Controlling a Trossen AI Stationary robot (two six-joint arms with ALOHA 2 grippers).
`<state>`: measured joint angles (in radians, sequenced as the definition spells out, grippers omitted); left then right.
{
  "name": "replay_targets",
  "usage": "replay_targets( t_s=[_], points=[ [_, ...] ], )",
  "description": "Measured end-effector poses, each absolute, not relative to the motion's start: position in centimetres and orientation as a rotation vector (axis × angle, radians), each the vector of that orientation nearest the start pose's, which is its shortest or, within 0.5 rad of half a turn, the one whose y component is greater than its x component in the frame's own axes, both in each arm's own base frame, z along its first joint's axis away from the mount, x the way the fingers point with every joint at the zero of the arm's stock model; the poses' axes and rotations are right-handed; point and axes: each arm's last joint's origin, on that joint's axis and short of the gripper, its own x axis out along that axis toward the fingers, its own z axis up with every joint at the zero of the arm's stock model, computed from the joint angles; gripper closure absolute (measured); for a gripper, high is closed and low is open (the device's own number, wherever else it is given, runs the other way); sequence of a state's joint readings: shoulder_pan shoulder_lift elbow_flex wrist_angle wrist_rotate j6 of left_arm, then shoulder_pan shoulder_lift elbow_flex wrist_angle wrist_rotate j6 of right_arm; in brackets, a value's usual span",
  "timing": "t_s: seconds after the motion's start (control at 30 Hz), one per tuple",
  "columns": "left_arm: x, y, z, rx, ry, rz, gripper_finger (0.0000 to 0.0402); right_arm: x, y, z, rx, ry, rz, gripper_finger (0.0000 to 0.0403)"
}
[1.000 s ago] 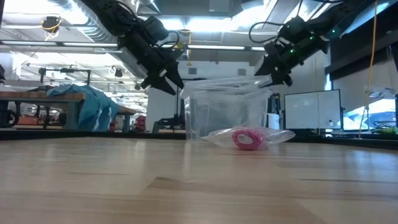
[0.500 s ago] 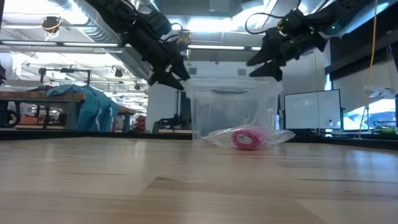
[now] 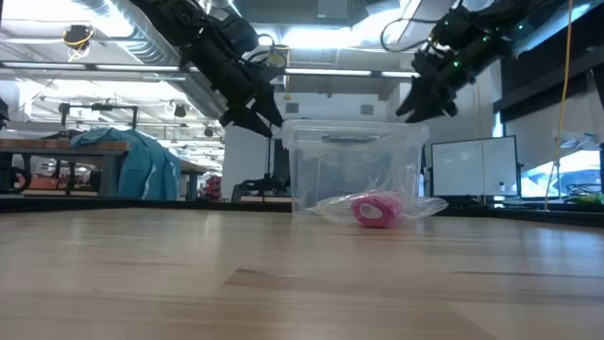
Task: Roll bandage
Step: Open the transparent bin
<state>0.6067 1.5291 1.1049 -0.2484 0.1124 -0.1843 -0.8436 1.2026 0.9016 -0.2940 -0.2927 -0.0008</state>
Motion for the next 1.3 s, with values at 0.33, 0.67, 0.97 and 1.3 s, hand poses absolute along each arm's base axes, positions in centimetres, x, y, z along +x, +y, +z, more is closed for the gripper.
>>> replay_targets(
  t_s=[0.33, 0.67, 0.97, 1.3],
  points=[
    [27.7, 18.5, 25.9, -0.431, 0.597, 0.537, 0.0192, 17.1, -18.1, 23.3, 0.373, 0.523, -0.502, 0.0166],
    [28.7, 18.3, 24.7, -0.517, 0.604, 0.529, 0.0192, 17.1, -18.0, 22.8, 0.475, 0.481, -0.507, 0.0166],
    [29.5, 17.7, 25.6, -0.56, 0.501, 0.466, 0.0192, 17.0, -17.9, 22.8, 0.528, 0.459, -0.504, 0.0166],
    [29.3, 17.5, 25.4, -0.572, 0.532, 0.463, 0.0192, 17.5, -18.3, 25.0, 0.529, 0.402, -0.475, 0.0166]
  ],
)
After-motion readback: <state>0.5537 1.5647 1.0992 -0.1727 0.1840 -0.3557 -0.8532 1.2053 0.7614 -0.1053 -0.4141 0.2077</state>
